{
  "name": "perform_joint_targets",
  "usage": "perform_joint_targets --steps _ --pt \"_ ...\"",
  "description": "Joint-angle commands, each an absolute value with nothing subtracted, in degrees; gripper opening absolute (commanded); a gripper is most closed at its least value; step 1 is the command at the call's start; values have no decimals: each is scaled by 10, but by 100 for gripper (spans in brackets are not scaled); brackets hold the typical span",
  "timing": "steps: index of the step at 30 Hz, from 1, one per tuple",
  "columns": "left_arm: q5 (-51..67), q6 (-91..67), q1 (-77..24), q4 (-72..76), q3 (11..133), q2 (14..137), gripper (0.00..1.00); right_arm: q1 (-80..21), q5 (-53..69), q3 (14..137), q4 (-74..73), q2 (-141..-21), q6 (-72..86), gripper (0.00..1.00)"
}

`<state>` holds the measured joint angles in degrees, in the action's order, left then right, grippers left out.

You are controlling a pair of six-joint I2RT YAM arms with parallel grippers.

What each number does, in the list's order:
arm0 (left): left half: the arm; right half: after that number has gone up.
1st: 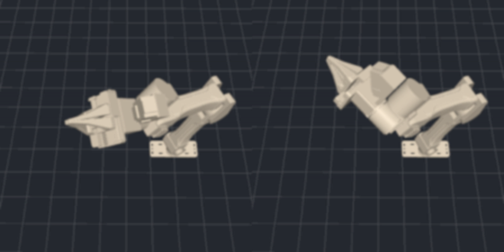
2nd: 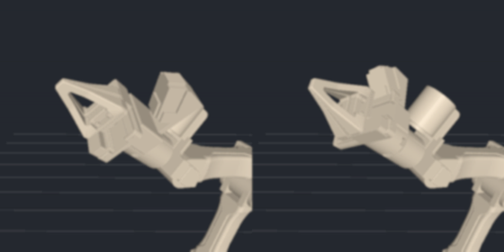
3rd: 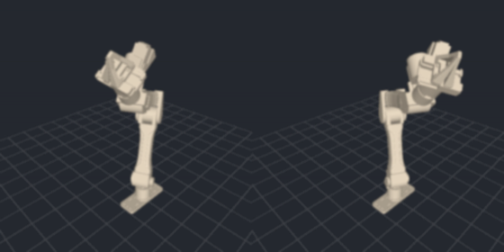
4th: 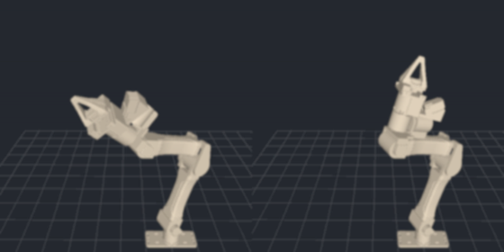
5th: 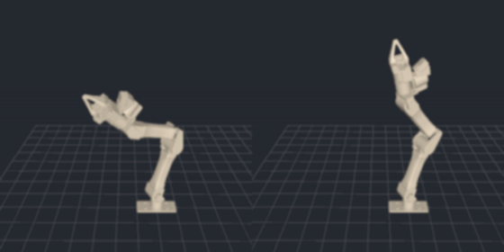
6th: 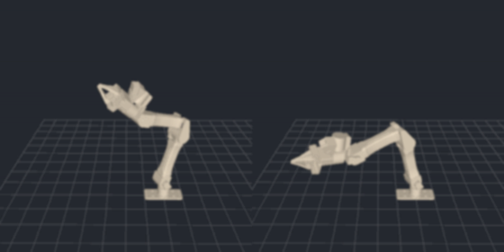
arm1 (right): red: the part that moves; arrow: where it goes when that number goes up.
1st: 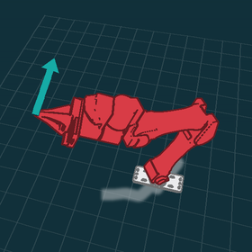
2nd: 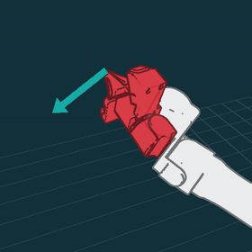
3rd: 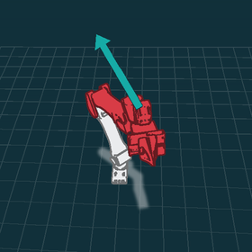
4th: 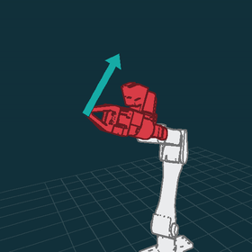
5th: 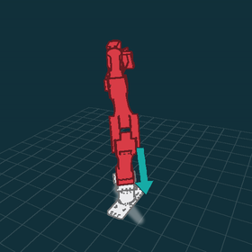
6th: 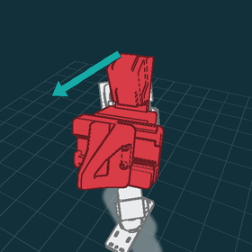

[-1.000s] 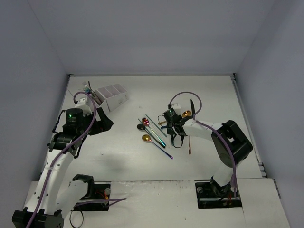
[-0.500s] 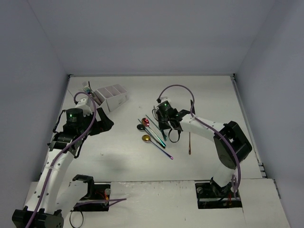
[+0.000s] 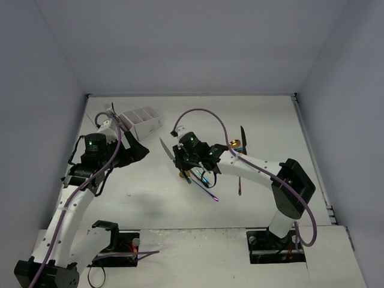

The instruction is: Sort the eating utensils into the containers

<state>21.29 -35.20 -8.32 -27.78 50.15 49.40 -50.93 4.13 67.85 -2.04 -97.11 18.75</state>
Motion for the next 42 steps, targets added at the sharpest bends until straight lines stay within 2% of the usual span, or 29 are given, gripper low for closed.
perform_joint_targets --steps 1,5,12,16,18,19,21,23,25,27,28,31,33,38,42 --pt "219 -407 -114 -169 515 519 82 -543 54 704 50 -901 164 0" --pt "152 -420 -161 -141 518 548 80 -573 48 704 67 -883 154 0" --pt "107 -446 -203 -118 522 581 71 -587 41 694 88 -859 150 0" --pt "94 -453 -218 -102 520 586 51 -587 37 688 97 -847 149 0" --pt "89 -457 -225 -93 516 585 33 -587 33 687 100 -845 149 0" --pt "88 -457 -227 -88 515 585 30 -587 32 687 100 -845 149 0" --pt "86 -464 -231 -76 508 580 6 -586 32 685 104 -845 149 0" --pt "85 -469 -232 -68 504 578 1 -587 29 682 107 -845 148 0" --pt "83 -470 -232 -67 504 576 0 -587 24 681 108 -845 149 1" --pt "79 -469 -232 -71 505 574 0 -586 17 680 109 -845 149 8" --pt "75 -468 -232 -74 506 571 0 -586 15 679 109 -843 149 15" --pt "48 -457 -232 -87 512 562 0 -585 1 671 108 -833 146 45" --pt "8 -432 -229 -111 527 558 0 -581 -26 657 107 -820 142 59" --pt "-45 -365 -178 -166 582 570 0 -544 -41 607 106 -776 139 73" --pt "-44 -321 -77 -181 619 592 0 -497 -44 563 103 -723 133 76"
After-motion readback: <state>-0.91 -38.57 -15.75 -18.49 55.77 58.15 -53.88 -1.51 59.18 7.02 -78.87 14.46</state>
